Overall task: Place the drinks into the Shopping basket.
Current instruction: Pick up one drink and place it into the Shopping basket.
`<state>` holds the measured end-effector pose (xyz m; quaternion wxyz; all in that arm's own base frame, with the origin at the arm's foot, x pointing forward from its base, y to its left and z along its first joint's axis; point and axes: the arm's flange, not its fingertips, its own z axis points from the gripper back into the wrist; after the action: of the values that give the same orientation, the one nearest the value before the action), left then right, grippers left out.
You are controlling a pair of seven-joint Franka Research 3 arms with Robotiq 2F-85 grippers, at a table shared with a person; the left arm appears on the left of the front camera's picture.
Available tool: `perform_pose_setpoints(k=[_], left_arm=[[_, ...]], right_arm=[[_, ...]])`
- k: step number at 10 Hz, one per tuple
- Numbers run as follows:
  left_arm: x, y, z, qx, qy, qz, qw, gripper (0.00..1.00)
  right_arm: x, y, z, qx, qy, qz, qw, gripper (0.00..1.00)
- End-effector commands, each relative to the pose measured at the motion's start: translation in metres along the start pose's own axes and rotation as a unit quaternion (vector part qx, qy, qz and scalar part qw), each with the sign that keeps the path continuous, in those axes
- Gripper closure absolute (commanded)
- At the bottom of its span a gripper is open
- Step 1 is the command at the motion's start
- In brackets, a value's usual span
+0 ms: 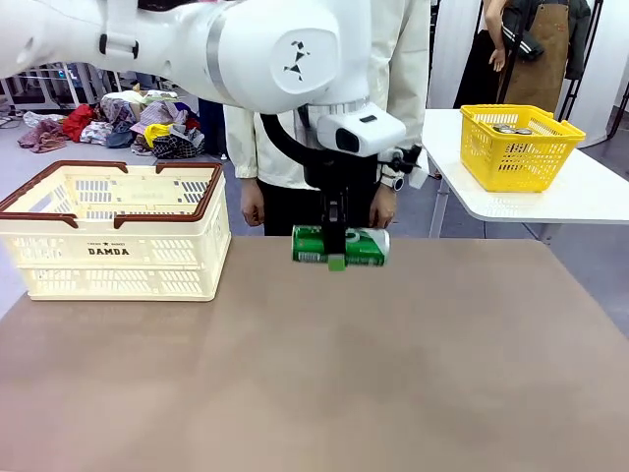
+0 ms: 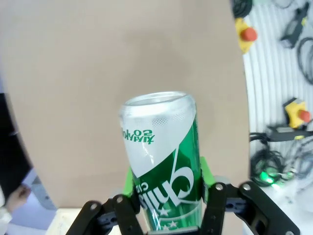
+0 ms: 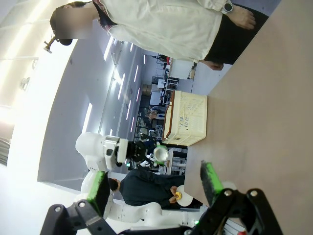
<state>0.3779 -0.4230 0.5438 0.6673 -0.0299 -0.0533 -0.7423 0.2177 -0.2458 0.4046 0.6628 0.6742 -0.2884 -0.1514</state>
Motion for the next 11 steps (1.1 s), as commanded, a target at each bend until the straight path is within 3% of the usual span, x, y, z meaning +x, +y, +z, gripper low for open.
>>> perform_pose_setpoints(k=[1,2,4,5,7,8,11], left_arm=[[-0.063,0.03,0.059,0.04,-0.051,-0.025,0.998,1.0],[-0.104,0.041,0.081,0.068,-0.071,-0.042,0.994,1.0],[-0.194,0.063,0.117,0.035,-0.072,-0.086,0.993,1.0],[-0.233,0.071,0.132,0.042,-0.098,-0.108,0.988,1.0],[-0.308,0.081,0.149,0.053,-0.079,-0.062,0.994,1.0],[-0.335,0.079,0.148,0.068,-0.094,-0.057,0.992,1.0],[-0.377,0.052,0.153,0.109,-0.06,0.017,0.992,1.0]], right_arm=[[0.002,0.005,0.0,0.004,0.0,0.0,1.0,0.0],[0.002,0.005,0.0,0.004,0.0,0.0,1.0,0.0],[0.002,0.005,0.0,0.004,0.0,0.0,1.0,0.0],[0.002,0.005,0.0,0.004,0.0,0.0,1.0,0.0],[0.002,0.005,0.0,0.004,0.0,0.0,1.0,0.0],[0.002,0.005,0.0,0.004,0.0,0.0,1.0,0.0],[0.002,0.005,0.0,0.004,0.0,0.0,1.0,0.0]])
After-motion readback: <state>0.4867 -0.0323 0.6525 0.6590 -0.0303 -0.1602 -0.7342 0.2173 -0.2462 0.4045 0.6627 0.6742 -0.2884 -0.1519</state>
